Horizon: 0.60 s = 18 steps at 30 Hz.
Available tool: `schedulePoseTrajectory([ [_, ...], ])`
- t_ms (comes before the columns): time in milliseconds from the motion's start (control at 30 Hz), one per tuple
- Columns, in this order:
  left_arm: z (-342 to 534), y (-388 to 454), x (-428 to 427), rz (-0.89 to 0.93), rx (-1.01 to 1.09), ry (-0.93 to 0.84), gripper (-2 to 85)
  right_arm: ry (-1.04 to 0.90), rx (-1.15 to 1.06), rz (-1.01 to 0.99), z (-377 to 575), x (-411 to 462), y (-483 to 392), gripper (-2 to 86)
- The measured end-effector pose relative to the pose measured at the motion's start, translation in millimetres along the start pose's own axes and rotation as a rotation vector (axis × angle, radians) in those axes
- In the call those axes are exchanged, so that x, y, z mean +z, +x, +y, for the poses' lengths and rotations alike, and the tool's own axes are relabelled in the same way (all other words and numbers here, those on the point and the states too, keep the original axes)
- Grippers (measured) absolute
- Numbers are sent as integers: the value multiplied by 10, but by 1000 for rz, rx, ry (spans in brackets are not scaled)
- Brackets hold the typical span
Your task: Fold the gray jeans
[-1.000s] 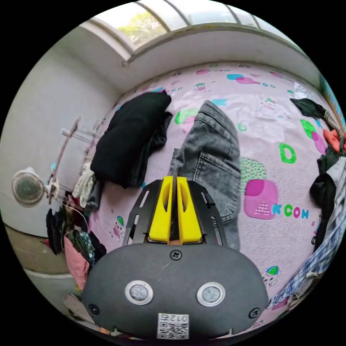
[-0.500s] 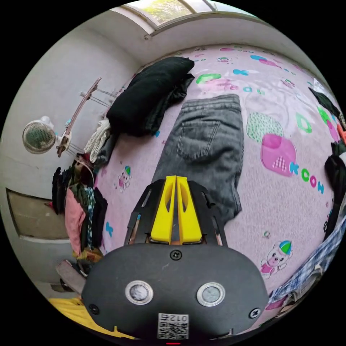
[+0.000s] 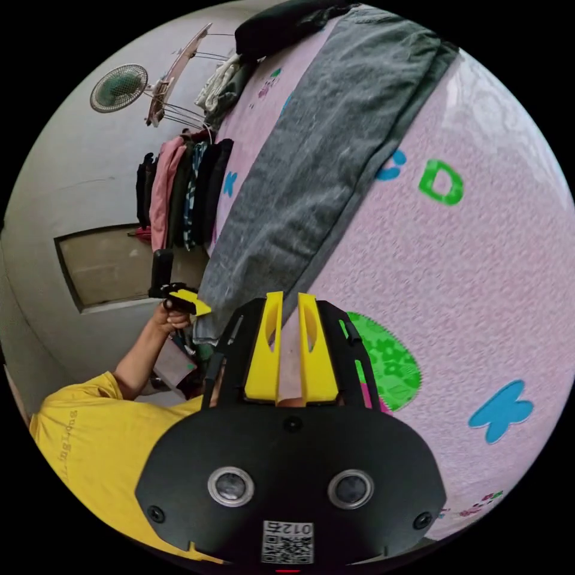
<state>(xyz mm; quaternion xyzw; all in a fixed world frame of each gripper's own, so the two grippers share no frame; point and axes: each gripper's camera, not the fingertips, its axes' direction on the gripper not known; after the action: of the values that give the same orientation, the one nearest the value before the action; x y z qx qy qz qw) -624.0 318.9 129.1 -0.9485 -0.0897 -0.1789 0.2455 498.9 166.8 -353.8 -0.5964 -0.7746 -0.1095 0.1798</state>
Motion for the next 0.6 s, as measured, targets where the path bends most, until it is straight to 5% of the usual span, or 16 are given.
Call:
schedulePoseTrajectory([
  [167,83,262,-251,211,48,82,9,34,106,-227,89,181,453,80],
  [400,50,649,-470,216,124,77,10,233,229,-685,110,218,1175,37],
  [600,12,586,-534,53,68,8,9,370,169,-556,166,25,1265,9],
])
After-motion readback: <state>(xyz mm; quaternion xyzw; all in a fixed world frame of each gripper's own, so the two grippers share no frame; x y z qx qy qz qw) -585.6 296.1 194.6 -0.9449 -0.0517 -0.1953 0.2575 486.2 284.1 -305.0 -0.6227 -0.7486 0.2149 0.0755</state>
